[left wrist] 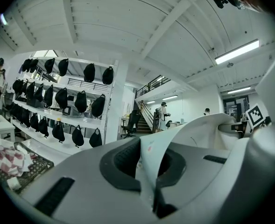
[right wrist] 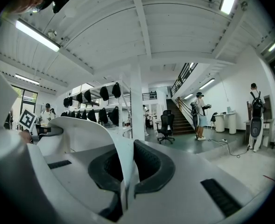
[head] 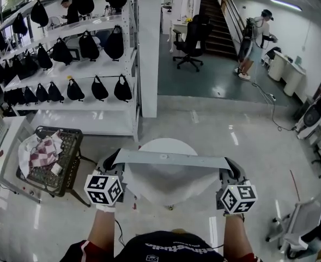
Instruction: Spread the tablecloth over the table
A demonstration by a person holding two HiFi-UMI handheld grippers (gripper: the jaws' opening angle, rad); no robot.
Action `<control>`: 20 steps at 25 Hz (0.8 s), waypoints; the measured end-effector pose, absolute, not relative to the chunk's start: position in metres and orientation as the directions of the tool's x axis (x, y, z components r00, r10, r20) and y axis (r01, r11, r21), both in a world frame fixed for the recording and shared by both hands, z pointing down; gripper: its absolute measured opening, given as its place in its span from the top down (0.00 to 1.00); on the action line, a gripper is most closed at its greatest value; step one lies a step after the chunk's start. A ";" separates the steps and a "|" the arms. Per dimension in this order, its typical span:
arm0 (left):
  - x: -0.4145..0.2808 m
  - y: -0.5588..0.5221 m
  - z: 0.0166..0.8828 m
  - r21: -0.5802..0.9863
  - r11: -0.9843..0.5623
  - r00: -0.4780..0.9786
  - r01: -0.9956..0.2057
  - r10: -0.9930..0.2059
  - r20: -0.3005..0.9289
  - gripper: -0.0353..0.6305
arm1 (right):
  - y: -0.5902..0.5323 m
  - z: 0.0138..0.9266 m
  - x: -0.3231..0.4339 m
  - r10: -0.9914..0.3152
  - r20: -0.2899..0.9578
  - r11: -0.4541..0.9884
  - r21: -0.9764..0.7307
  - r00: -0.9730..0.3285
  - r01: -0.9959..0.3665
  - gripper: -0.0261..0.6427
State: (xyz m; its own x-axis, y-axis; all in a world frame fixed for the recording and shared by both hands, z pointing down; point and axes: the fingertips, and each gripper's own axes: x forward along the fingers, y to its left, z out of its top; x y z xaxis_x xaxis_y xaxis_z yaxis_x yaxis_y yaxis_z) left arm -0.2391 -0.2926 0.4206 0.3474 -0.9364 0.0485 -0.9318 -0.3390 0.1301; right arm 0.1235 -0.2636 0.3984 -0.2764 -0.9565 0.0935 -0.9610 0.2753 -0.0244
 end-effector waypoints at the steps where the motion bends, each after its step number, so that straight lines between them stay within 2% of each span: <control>1: -0.239 -0.294 0.420 0.128 -0.340 0.349 -0.932 -0.936 0.049 0.92 | -0.265 0.398 0.124 -0.957 0.091 0.274 -0.026 -0.275 -0.961 0.92; 20: -0.235 -0.355 0.403 0.109 -0.286 0.292 -0.952 -0.955 0.047 0.92 | -0.338 0.380 0.126 -0.933 0.077 0.352 -0.014 -0.352 -0.936 0.92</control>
State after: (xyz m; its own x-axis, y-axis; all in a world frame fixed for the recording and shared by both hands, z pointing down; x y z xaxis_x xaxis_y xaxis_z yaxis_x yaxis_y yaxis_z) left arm -0.2353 -0.3552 0.4030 0.2924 -0.9551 0.0469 -0.9519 -0.2860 0.1094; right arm 0.1264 -0.3376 0.3799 -0.3524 -0.9327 0.0770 -0.9357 0.3524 -0.0139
